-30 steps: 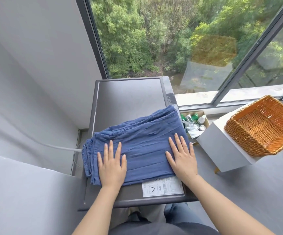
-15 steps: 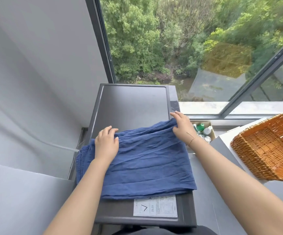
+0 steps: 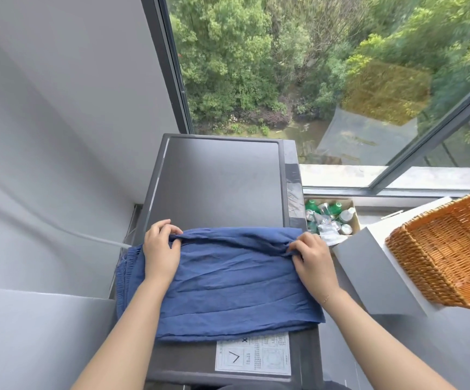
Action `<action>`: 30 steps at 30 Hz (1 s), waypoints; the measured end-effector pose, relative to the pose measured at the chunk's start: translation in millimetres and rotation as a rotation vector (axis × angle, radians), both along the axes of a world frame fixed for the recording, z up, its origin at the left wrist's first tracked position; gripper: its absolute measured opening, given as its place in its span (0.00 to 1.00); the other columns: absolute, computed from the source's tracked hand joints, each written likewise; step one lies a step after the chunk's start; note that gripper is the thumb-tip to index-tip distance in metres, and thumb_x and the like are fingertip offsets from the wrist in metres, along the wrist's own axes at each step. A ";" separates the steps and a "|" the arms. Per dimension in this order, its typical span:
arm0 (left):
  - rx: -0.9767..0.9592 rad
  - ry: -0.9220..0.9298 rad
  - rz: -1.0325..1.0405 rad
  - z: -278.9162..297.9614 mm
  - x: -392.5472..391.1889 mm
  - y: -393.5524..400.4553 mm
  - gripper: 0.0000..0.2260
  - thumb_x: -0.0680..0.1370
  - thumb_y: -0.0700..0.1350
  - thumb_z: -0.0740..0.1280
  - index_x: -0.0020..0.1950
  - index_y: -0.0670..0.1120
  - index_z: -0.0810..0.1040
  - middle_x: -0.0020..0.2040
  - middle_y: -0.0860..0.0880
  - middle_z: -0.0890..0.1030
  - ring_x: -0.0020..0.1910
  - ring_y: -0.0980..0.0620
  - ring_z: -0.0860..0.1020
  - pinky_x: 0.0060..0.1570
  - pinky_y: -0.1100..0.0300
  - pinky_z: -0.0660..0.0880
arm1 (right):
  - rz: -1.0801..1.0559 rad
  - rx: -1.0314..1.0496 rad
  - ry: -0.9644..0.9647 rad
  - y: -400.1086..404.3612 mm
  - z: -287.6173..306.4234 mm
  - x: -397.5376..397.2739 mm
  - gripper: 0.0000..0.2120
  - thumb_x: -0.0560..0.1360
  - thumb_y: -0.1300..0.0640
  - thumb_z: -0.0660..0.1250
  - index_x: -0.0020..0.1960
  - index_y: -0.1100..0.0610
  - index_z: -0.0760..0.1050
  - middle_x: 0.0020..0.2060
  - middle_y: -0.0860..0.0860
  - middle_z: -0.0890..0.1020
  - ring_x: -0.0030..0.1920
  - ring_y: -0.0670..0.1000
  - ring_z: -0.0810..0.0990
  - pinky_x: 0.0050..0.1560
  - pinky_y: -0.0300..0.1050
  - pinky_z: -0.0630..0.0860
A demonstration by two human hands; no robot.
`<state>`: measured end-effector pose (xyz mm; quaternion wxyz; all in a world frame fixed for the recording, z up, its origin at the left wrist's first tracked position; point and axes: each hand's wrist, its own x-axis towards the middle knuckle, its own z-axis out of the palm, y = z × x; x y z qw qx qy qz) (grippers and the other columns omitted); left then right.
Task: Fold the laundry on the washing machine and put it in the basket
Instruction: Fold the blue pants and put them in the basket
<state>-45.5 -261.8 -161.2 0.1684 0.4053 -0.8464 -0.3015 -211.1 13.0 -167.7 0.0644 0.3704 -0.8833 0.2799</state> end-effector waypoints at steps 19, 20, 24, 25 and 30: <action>-0.301 -0.438 -0.642 -19.1 -52.5 129.0 0.24 0.79 0.52 0.51 0.74 0.47 0.65 0.75 0.45 0.65 0.75 0.48 0.59 0.71 0.43 0.53 | -0.590 -0.393 -0.980 6.6 34.7 33.3 0.06 0.77 0.59 0.64 0.53 0.56 0.75 0.45 0.49 0.80 0.44 0.45 0.76 0.42 0.34 0.70; -0.286 -0.427 -0.645 -18.0 -52.9 130.6 0.24 0.79 0.52 0.51 0.74 0.46 0.65 0.75 0.44 0.65 0.74 0.47 0.60 0.70 0.42 0.54 | -0.553 -0.372 -1.039 5.0 36.5 33.5 0.08 0.78 0.55 0.65 0.56 0.55 0.74 0.46 0.48 0.79 0.44 0.43 0.76 0.42 0.34 0.70; -0.154 -0.310 -0.669 -1.0 -56.0 143.4 0.24 0.79 0.46 0.49 0.74 0.44 0.66 0.76 0.46 0.61 0.76 0.48 0.59 0.72 0.45 0.60 | -0.471 -0.535 -1.320 0.6 36.8 35.1 0.10 0.77 0.61 0.66 0.57 0.60 0.76 0.51 0.57 0.83 0.47 0.50 0.81 0.45 0.39 0.78; -0.069 -0.263 -0.687 3.5 -57.1 148.1 0.24 0.81 0.46 0.48 0.77 0.45 0.60 0.78 0.50 0.56 0.77 0.52 0.53 0.75 0.48 0.53 | -0.481 -0.632 -1.424 2.2 36.4 33.9 0.10 0.76 0.64 0.65 0.57 0.61 0.77 0.51 0.60 0.83 0.47 0.53 0.82 0.47 0.43 0.79; 0.412 -0.234 -0.659 15.9 -66.1 155.7 0.21 0.85 0.46 0.48 0.78 0.49 0.52 0.79 0.55 0.49 0.77 0.59 0.44 0.75 0.57 0.38 | -0.523 -0.831 -1.695 8.9 41.3 24.0 0.09 0.75 0.63 0.63 0.53 0.62 0.79 0.46 0.60 0.84 0.46 0.57 0.82 0.55 0.51 0.74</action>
